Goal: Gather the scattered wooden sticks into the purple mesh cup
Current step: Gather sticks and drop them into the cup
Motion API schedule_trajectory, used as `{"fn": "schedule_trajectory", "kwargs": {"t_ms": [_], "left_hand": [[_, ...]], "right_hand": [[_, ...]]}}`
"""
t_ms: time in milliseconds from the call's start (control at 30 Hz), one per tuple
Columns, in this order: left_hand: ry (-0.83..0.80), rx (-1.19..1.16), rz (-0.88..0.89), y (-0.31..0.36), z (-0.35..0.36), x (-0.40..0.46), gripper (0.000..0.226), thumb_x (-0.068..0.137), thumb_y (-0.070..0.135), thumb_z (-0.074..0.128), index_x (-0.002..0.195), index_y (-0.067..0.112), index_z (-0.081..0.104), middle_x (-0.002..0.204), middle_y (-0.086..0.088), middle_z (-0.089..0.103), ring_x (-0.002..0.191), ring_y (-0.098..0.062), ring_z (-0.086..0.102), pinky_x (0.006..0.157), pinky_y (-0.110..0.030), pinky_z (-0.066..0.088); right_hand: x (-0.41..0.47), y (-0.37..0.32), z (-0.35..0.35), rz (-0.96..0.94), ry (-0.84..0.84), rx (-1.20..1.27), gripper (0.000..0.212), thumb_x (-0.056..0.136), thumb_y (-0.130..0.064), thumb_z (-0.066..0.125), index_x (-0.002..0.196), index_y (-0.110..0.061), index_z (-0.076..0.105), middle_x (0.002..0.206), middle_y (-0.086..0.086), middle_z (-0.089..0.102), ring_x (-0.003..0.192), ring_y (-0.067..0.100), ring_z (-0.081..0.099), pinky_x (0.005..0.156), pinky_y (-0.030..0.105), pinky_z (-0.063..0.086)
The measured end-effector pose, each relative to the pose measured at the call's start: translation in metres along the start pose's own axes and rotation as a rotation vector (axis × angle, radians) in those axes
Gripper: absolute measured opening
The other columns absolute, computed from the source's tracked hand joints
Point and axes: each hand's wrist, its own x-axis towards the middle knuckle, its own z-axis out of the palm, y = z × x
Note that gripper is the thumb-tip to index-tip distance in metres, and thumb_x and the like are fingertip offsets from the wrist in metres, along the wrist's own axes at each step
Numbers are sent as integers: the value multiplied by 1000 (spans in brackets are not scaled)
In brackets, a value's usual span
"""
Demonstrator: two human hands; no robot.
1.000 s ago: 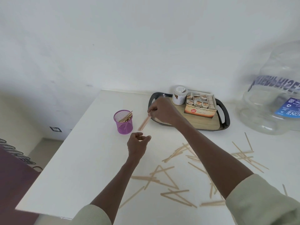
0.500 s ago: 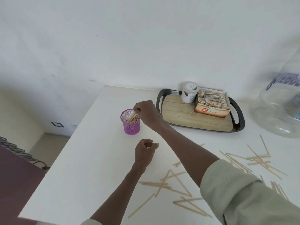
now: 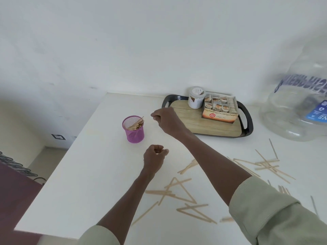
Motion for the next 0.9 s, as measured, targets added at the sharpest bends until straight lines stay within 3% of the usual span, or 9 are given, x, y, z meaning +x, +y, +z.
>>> {"fn": "schedule_trajectory", "kwargs": {"t_ms": [100,267,333,433,533,600,700,800,900], "left_hand": [[-56,99,43,-1,9,-3,22,79,23,77,96,15,65,87,3,65,87,-22,65,86,-43,56],[-195,452,136,-10,26,-12,33,79,36,78,105,19,66,105,8,64,99,-14,61,80,-23,43],[-244,581,205,-13,32,-18,43,82,39,75,117,16,65,117,2,62,107,-17,60,88,-28,45],[-267,687,323,-12,45,-32,48,92,36,65,132,11,57,135,-6,56,123,-23,54,103,-34,42],[-295,798,412,-5,66,-45,53,100,30,51,148,11,40,154,-6,39,143,-21,34,115,-36,31],[-339,858,423,-3,80,-50,57,102,30,47,153,12,29,161,-4,25,149,-18,20,119,-39,25],[-395,941,403,-4,97,-55,67,101,41,46,155,11,21,164,-4,15,151,-18,12,120,-41,24],[-381,991,439,-9,108,-57,71,98,49,48,152,8,27,164,-7,16,151,-20,14,117,-43,29],[-360,975,473,-13,117,-61,70,96,52,50,147,7,35,160,-8,26,148,-22,21,113,-44,35]], "right_hand": [[-27,25,-18,34,25,11,25,93,3,51,105,4,73,95,15,75,90,30,69,82,40,56],[-77,76,-50,133,21,17,21,92,-1,58,104,-1,76,102,12,76,94,23,70,87,27,54],[-97,103,-65,201,-3,-10,18,91,-2,62,99,-1,77,98,12,76,93,21,70,83,22,51],[-129,147,-85,342,-40,-103,15,89,-4,62,91,3,75,95,13,75,95,27,69,82,28,50],[-162,184,-101,540,-9,-142,24,90,-10,63,109,0,71,120,13,68,117,28,60,101,36,45],[-186,205,-112,685,-2,-189,33,92,-19,63,120,-3,65,129,11,63,124,29,54,105,35,41],[-221,234,-130,904,-97,-324,52,93,-47,60,117,-1,58,128,20,58,124,37,49,101,40,41],[-258,253,-145,1072,-221,-389,71,79,-78,54,101,-11,58,119,15,61,118,36,50,92,39,44],[-288,258,-153,1119,-357,-437,88,70,-90,46,108,-13,61,105,5,65,108,30,59,82,34,43]]}}
